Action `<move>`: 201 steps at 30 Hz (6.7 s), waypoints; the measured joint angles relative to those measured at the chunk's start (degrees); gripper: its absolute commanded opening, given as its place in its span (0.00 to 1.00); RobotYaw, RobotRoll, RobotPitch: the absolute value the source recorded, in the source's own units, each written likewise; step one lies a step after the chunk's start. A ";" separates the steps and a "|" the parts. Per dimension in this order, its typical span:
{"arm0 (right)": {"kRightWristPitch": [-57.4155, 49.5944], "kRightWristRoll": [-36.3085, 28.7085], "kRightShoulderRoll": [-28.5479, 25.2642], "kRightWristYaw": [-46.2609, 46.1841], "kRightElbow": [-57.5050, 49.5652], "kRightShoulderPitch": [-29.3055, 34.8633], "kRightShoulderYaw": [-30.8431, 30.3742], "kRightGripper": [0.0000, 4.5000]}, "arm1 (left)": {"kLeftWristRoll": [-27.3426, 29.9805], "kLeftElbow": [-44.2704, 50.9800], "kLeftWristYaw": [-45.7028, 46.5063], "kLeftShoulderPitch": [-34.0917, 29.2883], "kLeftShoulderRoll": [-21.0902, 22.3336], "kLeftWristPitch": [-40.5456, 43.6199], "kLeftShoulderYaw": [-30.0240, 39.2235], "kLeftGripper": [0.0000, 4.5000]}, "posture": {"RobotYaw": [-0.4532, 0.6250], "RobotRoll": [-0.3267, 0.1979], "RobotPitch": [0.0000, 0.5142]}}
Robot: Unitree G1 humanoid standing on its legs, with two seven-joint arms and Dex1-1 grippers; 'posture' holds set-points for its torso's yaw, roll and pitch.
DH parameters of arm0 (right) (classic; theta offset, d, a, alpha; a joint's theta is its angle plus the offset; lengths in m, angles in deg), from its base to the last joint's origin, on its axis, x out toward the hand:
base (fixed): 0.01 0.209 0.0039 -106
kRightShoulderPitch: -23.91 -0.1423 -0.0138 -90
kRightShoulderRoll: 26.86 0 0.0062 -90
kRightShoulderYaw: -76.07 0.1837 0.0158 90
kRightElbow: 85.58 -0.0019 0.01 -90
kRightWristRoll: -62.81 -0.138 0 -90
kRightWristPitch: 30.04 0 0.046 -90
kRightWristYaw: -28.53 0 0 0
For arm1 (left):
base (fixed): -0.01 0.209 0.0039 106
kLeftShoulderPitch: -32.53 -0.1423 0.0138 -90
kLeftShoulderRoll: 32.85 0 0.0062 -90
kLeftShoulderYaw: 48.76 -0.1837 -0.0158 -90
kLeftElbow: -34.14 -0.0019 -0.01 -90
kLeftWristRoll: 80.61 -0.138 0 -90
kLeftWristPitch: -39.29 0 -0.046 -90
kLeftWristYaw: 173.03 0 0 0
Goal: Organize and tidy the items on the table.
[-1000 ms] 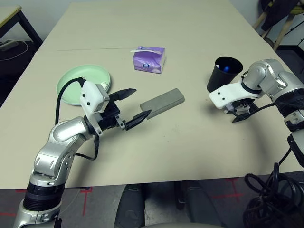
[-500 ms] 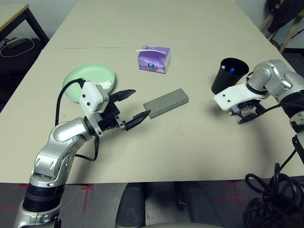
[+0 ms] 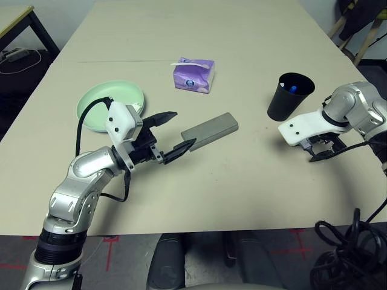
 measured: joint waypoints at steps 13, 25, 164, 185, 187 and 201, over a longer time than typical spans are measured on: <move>-2.21 2.15 0.35 -3.55 -2.91 2.04 1.02 0.66 | -0.05 -1.21 -0.33 0.00 0.01 -0.23 0.00 1.00 | 0.47 0.62 0.39; -2.23 2.75 1.38 -5.65 -1.60 1.62 1.36 0.07 | -0.04 -1.20 -0.32 -0.02 0.22 -0.23 0.03 1.00 | 0.47 0.62 0.39; -30.37 -35.29 29.80 -83.77 -20.42 6.56 35.72 0.99 | -3.04 -6.82 27.23 11.72 -11.29 1.00 11.63 1.00 | 0.47 0.62 0.17; -22.06 -44.83 25.56 -79.45 -17.92 21.92 50.98 0.99 | -9.79 -7.96 37.29 -3.89 -12.73 -7.78 20.47 1.00 | 0.47 0.62 0.18; -21.45 -44.83 25.55 -79.12 -17.98 23.62 50.94 0.99 | -10.03 -7.80 37.38 -5.19 -13.36 -8.12 20.27 1.00 | 0.47 0.62 0.18; -18.65 -44.50 26.21 -77.77 -17.11 29.34 49.64 0.99 | -13.62 -6.23 38.12 -12.75 -15.59 -11.00 18.24 1.00 | 0.50 0.62 0.20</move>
